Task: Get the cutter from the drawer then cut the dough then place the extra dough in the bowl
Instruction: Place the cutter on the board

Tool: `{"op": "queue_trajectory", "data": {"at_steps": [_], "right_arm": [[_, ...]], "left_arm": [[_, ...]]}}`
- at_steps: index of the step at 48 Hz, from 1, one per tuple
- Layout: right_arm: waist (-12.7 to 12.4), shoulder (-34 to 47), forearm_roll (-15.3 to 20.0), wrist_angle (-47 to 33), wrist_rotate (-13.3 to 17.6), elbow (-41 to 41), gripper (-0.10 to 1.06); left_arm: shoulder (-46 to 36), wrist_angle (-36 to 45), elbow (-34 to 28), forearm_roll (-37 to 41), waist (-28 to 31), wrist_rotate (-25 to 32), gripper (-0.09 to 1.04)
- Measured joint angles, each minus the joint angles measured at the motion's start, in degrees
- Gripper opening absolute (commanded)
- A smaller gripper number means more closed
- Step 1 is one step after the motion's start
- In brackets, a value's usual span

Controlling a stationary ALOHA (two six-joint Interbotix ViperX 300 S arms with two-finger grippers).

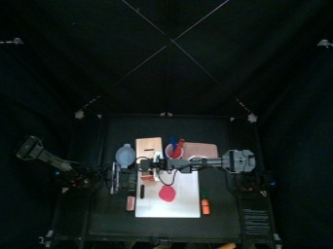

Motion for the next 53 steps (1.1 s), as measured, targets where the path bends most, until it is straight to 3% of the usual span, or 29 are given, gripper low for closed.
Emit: {"op": "queue_trajectory", "data": {"at_steps": [25,41,53], "right_arm": [[0.0,2.7,0.6,0.0,0.0,-0.7,0.77],[-0.1,3.5,0.4,0.0,0.3,-1.0,0.52],[-0.1,3.5,0.4,1.0,0.3,-2.4,0.48]], "left_arm": [[0.0,0.0,0.3,-0.1,0.0,-0.1,0.84],[0.0,0.1,0.9,-0.6,0.0,-0.1,0.84],[0.0,0.3,1.1,-1.0,0.0,-0.1,0.84]]}}
